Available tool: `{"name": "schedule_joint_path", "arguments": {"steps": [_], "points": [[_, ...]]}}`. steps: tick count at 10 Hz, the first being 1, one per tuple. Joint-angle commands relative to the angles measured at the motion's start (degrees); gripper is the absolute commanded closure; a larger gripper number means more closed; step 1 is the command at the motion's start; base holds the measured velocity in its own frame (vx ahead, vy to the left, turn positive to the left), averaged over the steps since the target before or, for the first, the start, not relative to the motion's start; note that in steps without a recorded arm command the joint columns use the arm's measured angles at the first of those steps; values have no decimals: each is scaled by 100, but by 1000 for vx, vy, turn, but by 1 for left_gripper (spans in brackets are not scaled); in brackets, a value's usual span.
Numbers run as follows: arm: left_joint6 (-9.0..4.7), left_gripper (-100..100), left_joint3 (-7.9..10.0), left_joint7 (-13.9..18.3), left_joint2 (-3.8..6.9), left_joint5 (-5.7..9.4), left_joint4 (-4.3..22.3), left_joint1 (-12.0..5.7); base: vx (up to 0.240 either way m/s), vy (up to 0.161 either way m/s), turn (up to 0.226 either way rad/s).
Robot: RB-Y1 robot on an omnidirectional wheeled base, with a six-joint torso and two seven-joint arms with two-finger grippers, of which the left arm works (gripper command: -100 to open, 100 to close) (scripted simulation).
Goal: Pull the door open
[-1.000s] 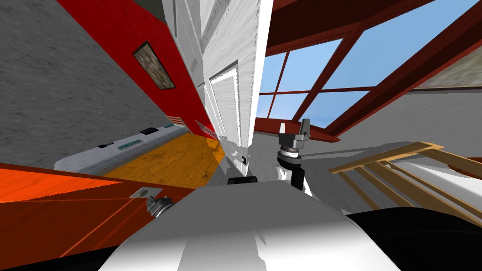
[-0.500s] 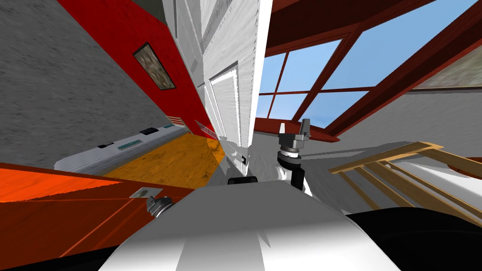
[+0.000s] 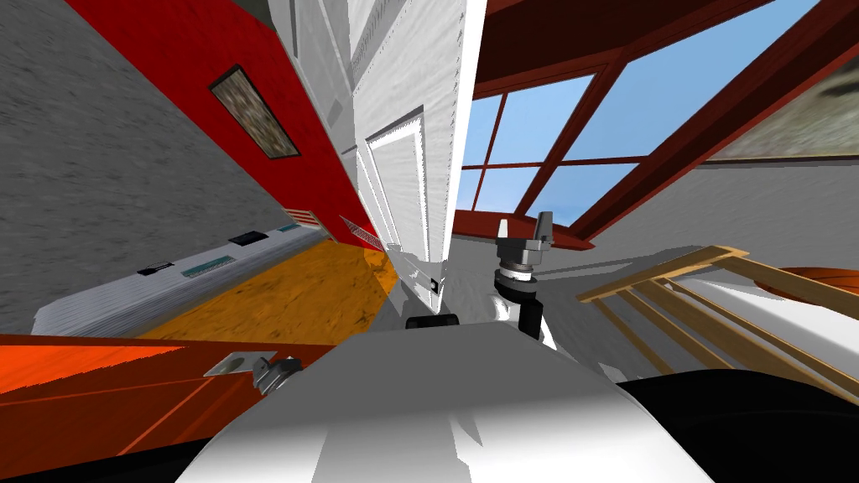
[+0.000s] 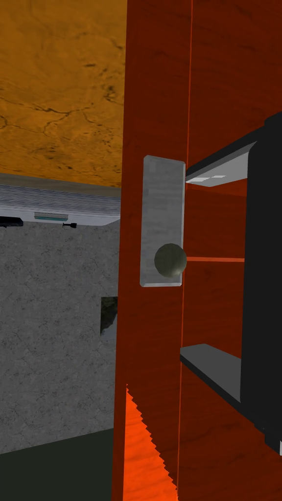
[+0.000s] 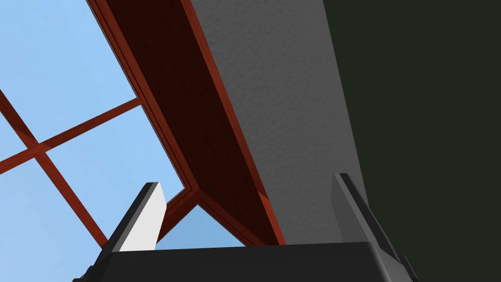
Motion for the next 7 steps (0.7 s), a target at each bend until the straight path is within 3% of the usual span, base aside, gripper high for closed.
{"name": "schedule_joint_path", "arguments": {"steps": [1,7], "points": [[-2,-100,0,1,4,0,8,1,4,2,-15],[-2,-100,0,1,4,0,8,1,-8,8,2]]}}
